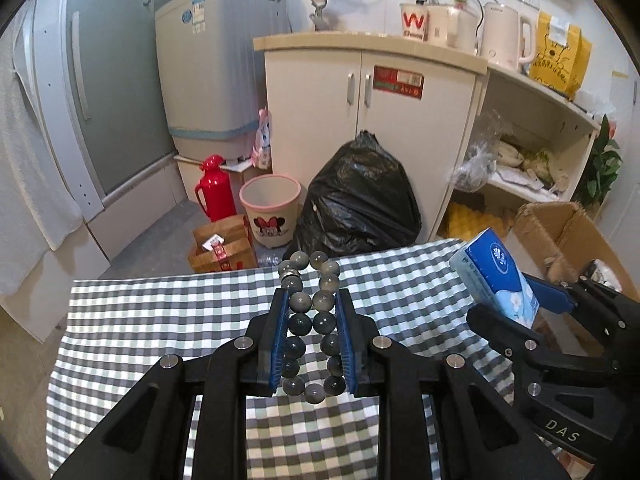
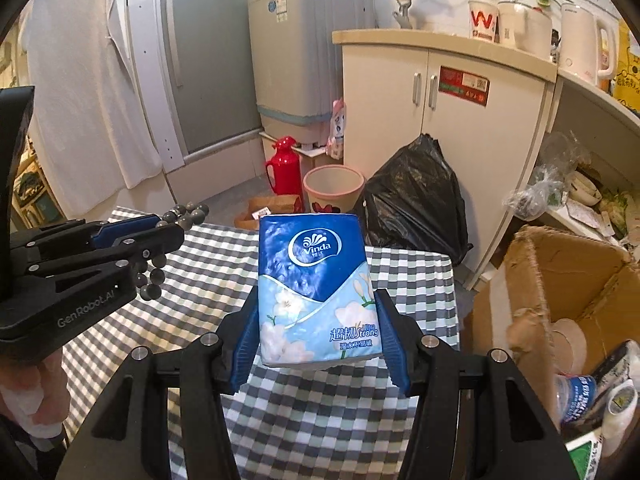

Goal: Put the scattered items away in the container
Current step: 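Lift and carry the bracelet and tissue pack with both tools toward the box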

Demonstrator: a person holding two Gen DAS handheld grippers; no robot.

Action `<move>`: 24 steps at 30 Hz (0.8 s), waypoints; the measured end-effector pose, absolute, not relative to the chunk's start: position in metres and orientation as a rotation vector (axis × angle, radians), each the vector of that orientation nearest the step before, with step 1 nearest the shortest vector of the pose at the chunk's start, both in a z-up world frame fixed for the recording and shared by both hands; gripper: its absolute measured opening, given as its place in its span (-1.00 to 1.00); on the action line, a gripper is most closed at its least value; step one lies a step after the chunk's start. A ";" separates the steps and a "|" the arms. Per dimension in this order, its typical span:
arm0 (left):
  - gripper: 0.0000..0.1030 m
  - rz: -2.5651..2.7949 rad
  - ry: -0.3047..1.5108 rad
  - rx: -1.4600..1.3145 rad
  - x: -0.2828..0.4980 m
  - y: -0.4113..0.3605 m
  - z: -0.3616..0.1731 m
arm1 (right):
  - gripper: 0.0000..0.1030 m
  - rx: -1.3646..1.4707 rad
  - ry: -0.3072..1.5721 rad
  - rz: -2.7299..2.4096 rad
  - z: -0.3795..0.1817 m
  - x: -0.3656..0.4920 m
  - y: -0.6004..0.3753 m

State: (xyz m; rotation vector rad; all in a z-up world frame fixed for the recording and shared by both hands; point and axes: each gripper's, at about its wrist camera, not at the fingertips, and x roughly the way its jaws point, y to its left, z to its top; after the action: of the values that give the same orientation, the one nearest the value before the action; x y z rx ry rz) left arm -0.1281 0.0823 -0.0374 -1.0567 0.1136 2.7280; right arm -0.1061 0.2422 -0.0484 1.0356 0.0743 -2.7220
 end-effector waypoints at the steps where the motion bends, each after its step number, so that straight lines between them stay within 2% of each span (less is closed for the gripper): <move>1: -0.57 2.731 0.118 -1.046 -0.124 0.083 -0.034 | 0.03 1.027 0.074 -2.726 -0.045 -0.103 0.242; 24: -0.56 2.845 0.093 -0.777 -0.020 0.074 0.048 | 0.03 0.785 0.103 -2.817 0.036 -0.011 0.242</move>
State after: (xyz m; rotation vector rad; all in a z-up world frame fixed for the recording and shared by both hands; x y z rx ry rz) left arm -0.0197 0.0735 0.0481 -0.7771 0.0933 2.8450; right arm -0.0110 0.2423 0.0363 0.7848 0.1025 -2.8167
